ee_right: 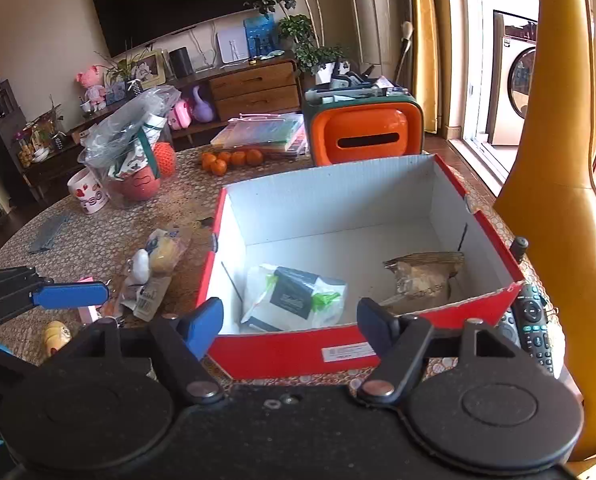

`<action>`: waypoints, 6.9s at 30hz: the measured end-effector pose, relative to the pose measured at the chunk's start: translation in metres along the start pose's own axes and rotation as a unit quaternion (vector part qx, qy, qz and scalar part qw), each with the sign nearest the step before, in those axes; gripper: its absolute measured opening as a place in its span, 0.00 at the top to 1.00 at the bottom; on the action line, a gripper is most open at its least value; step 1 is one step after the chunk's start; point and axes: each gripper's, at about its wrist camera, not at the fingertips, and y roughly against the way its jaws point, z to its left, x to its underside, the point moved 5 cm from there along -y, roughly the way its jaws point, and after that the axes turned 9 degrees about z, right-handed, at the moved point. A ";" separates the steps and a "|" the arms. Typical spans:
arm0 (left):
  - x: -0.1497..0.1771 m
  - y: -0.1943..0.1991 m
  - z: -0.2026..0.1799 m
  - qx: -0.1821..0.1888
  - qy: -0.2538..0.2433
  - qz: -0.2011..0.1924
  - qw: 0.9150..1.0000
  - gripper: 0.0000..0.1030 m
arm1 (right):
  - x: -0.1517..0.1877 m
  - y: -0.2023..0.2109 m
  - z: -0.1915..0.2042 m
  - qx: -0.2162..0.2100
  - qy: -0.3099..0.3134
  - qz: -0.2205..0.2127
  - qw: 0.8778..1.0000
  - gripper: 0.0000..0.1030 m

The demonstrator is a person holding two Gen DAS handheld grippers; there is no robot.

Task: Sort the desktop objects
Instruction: 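Open left tool dropping tissue pack while right tool releases snack bag into box, then move both tools back toward the yellow toy and black clip bag, then grasp the yellow squishy toy with left tool while right tool grasps black clip bag, then carry the yellow toy and black clip bag over the red shoebox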

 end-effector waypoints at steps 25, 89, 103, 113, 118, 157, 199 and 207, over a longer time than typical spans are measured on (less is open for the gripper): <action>0.110 0.084 0.096 -0.078 0.063 -0.033 0.994 0.00 | 0.046 -0.006 0.147 -0.043 0.070 -0.019 0.996 0.08; 0.172 -0.013 0.214 -0.070 0.064 0.023 0.995 0.07 | 0.043 -0.191 0.252 -0.048 0.000 0.129 0.990 0.37; 0.177 -0.012 0.212 -0.082 0.062 0.023 0.994 0.29 | 0.045 -0.191 0.262 -0.042 0.033 0.129 0.990 0.54; 0.172 -0.003 0.204 -0.079 0.068 0.018 0.994 0.30 | 0.048 -0.178 0.259 -0.040 0.035 0.115 0.992 0.67; 0.164 0.005 0.190 -0.075 0.061 0.015 0.995 0.30 | 0.051 -0.162 0.246 -0.042 0.023 0.108 0.993 0.67; 0.056 0.015 0.011 -0.050 -0.036 -0.014 0.998 0.30 | 0.061 0.011 0.087 -0.025 0.008 -0.010 1.000 0.67; -0.119 -0.176 0.004 -0.049 -0.040 0.099 0.993 0.30 | -0.032 -0.057 -0.077 0.026 -0.036 -0.001 0.999 0.66; -0.128 -0.213 0.006 -0.059 -0.050 0.134 0.988 0.30 | -0.030 -0.084 -0.073 0.028 0.003 0.040 0.999 0.66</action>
